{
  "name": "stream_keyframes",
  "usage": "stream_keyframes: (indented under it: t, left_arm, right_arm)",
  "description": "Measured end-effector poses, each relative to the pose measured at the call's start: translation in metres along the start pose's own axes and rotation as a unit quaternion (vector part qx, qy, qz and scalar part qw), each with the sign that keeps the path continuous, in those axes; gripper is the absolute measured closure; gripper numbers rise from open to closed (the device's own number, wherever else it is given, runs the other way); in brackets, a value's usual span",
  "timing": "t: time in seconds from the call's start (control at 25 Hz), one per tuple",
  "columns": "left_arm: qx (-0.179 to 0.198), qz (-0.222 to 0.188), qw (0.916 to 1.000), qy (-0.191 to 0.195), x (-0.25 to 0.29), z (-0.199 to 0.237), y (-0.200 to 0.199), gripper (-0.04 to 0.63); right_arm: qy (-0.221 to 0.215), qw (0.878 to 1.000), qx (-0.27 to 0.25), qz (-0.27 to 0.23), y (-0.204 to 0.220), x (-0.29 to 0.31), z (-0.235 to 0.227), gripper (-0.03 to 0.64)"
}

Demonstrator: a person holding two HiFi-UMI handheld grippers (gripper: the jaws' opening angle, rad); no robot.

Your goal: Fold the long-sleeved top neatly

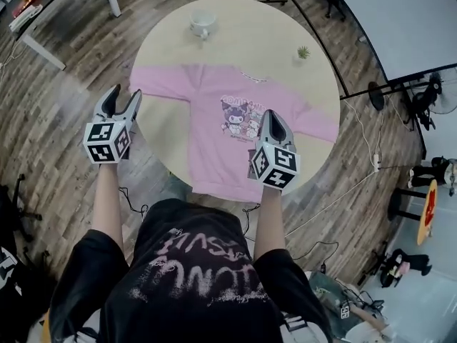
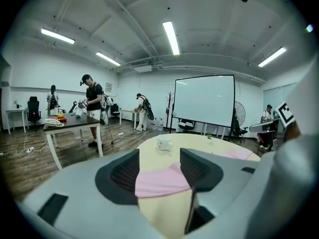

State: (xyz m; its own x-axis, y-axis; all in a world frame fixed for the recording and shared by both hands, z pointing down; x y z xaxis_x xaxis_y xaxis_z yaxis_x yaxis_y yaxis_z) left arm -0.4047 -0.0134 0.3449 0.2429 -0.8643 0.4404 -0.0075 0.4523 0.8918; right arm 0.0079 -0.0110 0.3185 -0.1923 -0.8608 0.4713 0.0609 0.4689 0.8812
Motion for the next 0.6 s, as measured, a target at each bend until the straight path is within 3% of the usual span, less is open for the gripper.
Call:
stream_keyframes:
  t: [0.2,0.6]
  left_arm:
    - [-0.010,0.012,0.9998,0.007,0.028,0.038,0.001,0.344]
    - [-0.016,0.036,0.9992,-0.005,0.057,0.074,0.022,0.344]
  right_arm:
    - [0.003,1.000,-0.005,0.016,-0.010,0.040,0.027,0.612]
    - [-0.033,0.999,-0.011,0.042,-0.004,0.096,0.058,0.612]
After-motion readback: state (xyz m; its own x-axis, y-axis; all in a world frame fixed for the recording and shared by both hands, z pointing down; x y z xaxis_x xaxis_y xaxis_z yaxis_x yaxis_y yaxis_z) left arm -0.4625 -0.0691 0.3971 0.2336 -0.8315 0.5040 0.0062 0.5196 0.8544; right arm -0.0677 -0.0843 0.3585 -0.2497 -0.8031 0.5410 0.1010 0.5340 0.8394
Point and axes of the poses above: the fingertips, and each gripper's own axes: x forward along the fingers, z to its left, y out of its underside, the point moved 7 cm from there along -x, backward along the fingers, and after that the axes turned 7 degrees about z, right-handed, at the moved point
